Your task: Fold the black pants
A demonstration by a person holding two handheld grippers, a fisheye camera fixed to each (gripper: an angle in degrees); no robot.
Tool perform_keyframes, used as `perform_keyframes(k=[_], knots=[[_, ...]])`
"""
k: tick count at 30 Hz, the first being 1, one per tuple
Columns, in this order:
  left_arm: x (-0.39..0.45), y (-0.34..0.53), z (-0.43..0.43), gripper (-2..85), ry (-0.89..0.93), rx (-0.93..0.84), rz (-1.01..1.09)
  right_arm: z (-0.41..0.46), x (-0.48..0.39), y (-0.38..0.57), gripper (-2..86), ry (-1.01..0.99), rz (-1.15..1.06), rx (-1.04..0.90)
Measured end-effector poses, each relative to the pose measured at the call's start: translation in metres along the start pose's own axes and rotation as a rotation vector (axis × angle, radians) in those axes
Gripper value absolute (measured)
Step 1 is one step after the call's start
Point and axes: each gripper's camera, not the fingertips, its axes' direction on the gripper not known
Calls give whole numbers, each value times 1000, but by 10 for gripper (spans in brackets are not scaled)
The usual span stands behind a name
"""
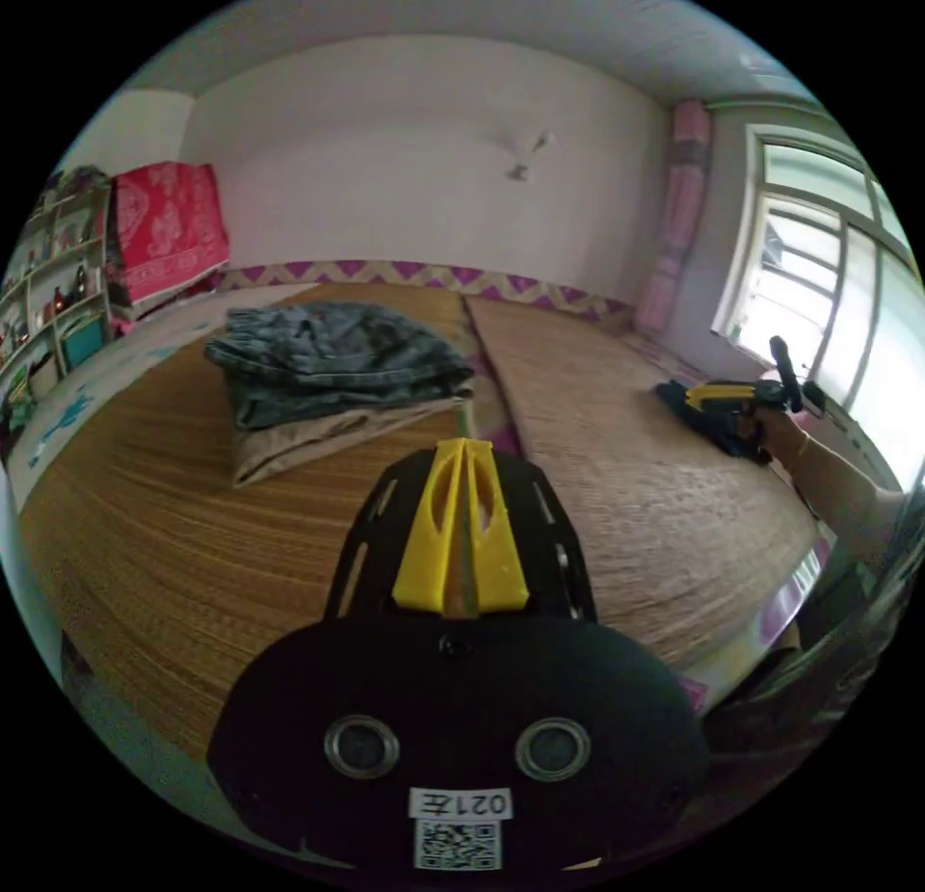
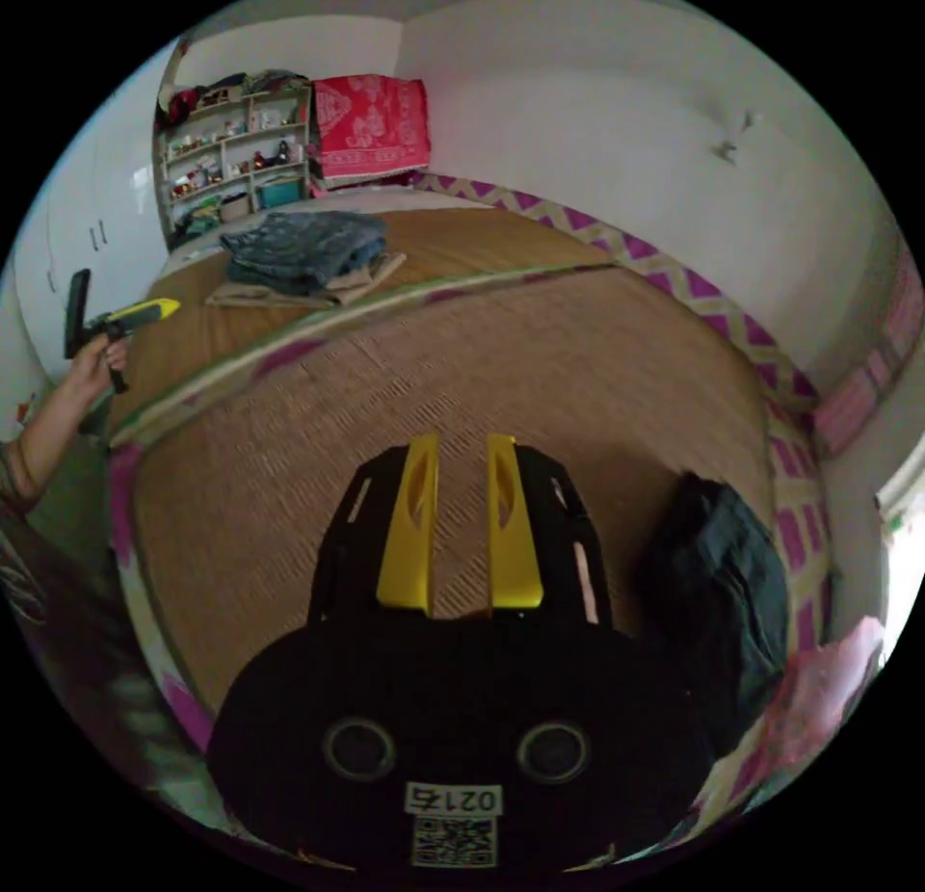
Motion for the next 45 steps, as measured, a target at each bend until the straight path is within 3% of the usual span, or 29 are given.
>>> perform_keyframes(k=[4,8,12,21,26,30,36,39,41,45], knots=[[68,24,9,-5,135,-93,-34,-41,51,72,106,226,51,50],[150,34,5,28,-6,-139,44,-53,88,99,122,355,64,-29],[189,41,5,40,72,-171,37,-37,89,101,140,370,-27,-103],[249,71,-5,-9,62,-209,48,35,70,60,161,526,-248,-261],[262,88,-19,-10,25,-227,43,29,80,36,81,574,-65,-247],[256,96,-29,-10,66,-240,-11,-7,113,9,57,435,107,-258],[250,106,-58,-10,62,-224,-43,-140,174,-38,46,322,308,-112],[246,115,-70,-10,77,-224,-60,-216,139,-74,45,267,197,-37],[243,124,-77,-10,97,-229,-84,-254,65,-102,46,180,81,9],[241,133,-93,-10,138,-225,-120,-229,-95,-125,51,25,-99,-20]])
